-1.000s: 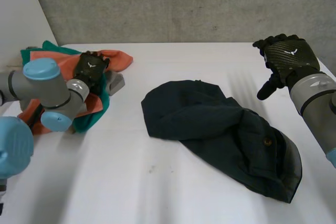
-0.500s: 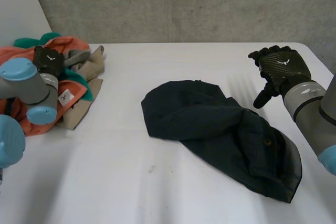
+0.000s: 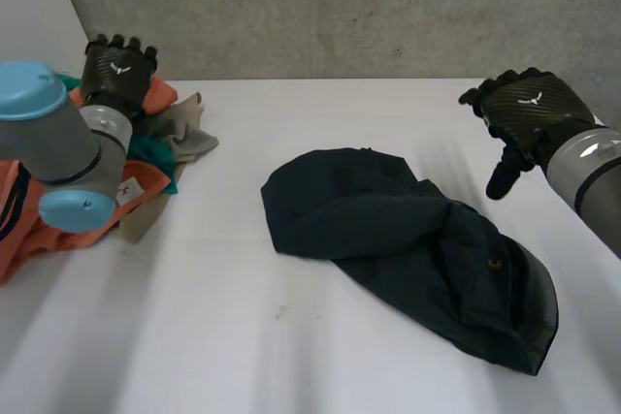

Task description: Fold the laundry.

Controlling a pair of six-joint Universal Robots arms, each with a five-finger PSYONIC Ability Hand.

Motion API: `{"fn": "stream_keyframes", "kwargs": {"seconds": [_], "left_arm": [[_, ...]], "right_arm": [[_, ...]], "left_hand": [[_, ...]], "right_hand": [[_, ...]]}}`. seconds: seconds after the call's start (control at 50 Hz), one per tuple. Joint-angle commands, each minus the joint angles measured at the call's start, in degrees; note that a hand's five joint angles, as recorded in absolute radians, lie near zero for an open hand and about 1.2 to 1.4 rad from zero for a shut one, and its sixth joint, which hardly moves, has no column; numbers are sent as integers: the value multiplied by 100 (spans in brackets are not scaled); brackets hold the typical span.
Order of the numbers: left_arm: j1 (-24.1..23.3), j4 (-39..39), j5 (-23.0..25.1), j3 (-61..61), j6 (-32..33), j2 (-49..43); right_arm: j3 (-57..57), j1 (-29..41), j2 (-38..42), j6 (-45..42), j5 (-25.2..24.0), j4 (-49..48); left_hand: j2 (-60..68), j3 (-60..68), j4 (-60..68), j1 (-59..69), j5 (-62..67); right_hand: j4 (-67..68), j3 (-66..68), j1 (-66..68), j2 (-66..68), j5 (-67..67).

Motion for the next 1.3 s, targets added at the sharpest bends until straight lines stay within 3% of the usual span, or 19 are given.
{"fn": "stream_keyframes", "kwargs": {"seconds": [0.02,0.1,0.18,0.26,0.4,0.46,0.5,0.52,0.54,0.64,0.82,0.88,0.98,1.0,1.04,1.1,1.26,1.3], "left_arm": [[-723,-181,279,-1295,-849,1207],[-1267,-287,762,-1796,-1121,1296],[-1663,-348,938,-1903,-1209,964],[-2033,-348,904,-1719,-1210,313],[-2157,-357,763,-1024,-1245,-426],[-2148,-383,632,-761,-1332,-558],[-2139,-436,596,-699,-1420,-567],[-2139,-471,596,-672,-1473,-567],[-2122,-567,596,-655,-1578,-567],[-2104,-849,605,-637,-1868,-576],[-2060,-1113,614,-409,-2115,-892],[-2069,-1174,614,-233,-2115,-1041],[-2060,-1201,596,-4,-2124,-1147],[-2043,-1201,570,13,-2141,-1095],[-2008,-1201,578,-13,-2150,-1077],[-1867,-1201,587,-109,-2150,-753],[-1761,-1183,649,-935,-2062,144],[-1788,-1192,649,-1128,-2053,259]], "right_arm": [[-230,-129,-70,-188,-178,986],[-283,-111,-26,109,-283,1197],[-283,-164,79,418,-573,1286],[-292,-164,448,629,-951,1321],[-248,-94,967,902,-1109,1251],[-239,-94,1143,928,-1101,1119],[-239,-94,1161,928,-1101,1014],[-239,-102,1161,919,-1101,900],[-239,-103,1161,928,-1092,847],[-204,-120,1029,919,-1092,662],[16,-67,-402,1042,-1145,705],[60,-67,-710,1165,-1162,723],[270,-146,-1325,1254,-1241,723],[314,-155,-1405,1227,-1241,741],[393,-155,-1484,1210,-1250,793],[622,-155,-1511,947,-1320,1083],[1545,-146,-1170,-1310,-1311,2296],[1484,-129,-1090,-1322,-1312,2262]], "left_hand": [[76,38,106,161,23],[227,189,257,313,174],[228,190,258,313,175],[228,190,258,313,175],[362,324,392,448,309],[396,358,426,481,343],[412,374,443,498,360],[413,375,443,498,360],[413,375,443,498,360],[396,358,426,481,343],[496,458,526,582,443],[1201,1163,1231,1286,1148],[4928,4890,4958,5014,4875],[6686,6648,6716,6772,6633],[6786,6748,6816,6871,6733],[6786,6748,6816,6871,6733],[6786,6748,6816,6871,6733],[6786,6748,6816,6871,6733]], "right_hand": [[574,591,467,591,501],[829,847,722,846,756],[812,830,705,829,739],[829,847,722,846,756],[1449,1467,1342,1466,1376],[3077,3094,2970,3093,3004],[4740,4757,4633,4756,4667],[6497,6514,6390,6513,6424],[6792,6809,6685,6808,6719],[6795,6812,6688,6811,6722],[6795,6812,6688,6811,6722],[6795,6812,6688,6811,6722],[6795,6812,6688,6811,6722],[6795,6812,6688,6811,6722],[6795,6812,6688,6811,6722],[6795,6812,6688,6811,6722],[6795,6812,6688,6811,6722],[4762,4780,4655,4779,4689]]}}
